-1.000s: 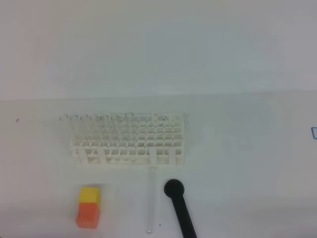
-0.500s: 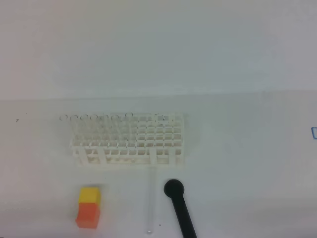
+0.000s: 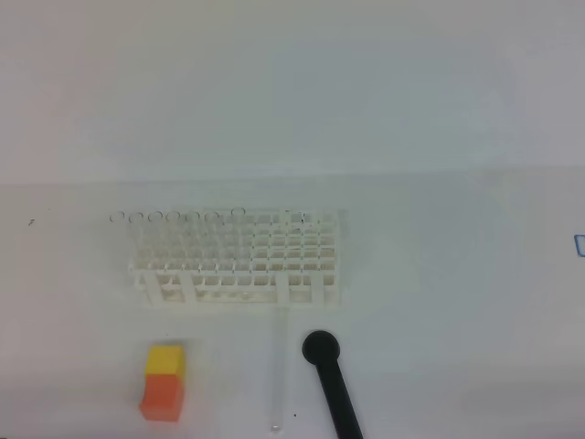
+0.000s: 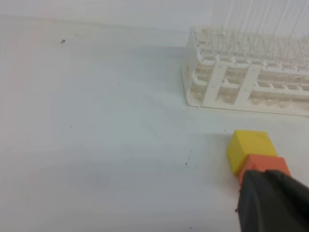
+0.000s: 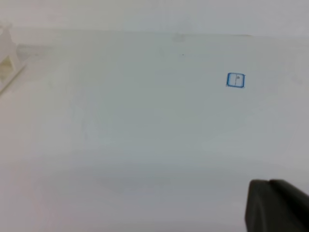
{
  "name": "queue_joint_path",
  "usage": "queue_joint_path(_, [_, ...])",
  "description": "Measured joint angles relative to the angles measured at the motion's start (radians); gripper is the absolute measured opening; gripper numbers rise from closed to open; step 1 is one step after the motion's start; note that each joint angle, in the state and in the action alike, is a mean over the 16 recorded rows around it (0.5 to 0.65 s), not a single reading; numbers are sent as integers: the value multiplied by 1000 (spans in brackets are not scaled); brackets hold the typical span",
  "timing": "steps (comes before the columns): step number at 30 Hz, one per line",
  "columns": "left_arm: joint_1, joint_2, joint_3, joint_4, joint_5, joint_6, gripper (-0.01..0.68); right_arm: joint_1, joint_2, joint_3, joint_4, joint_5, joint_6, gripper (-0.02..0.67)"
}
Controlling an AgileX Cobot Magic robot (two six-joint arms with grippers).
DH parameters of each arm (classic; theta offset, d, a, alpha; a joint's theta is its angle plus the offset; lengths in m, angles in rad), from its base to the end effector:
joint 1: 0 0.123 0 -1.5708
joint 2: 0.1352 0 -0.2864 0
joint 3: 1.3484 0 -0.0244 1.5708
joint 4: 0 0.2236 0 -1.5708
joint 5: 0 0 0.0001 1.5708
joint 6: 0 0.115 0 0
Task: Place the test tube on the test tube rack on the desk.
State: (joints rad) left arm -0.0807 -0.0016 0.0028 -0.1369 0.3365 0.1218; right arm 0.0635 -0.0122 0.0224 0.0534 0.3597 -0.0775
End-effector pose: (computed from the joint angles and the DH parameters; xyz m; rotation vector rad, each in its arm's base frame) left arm 0.0476 -0.0091 0.1764 0.0985 1.8167 -0.1034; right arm 0.0470 0.0052 0.1675 -0.0974 1.8506 0.0424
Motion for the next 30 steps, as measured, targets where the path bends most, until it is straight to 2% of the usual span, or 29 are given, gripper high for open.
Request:
queue_joint_path(21, [0,2,-2,0,-6,0,-1,0,0,0,-1,-3,0,-1])
queue_joint_path(24, [0,1,-2,0,-36,0,-1,0,0,1,-1,-20,0,-1])
queue_joint_path(30, [0,0,0,1,-187,0,-1,0,0,4,-1,-134,0,-1])
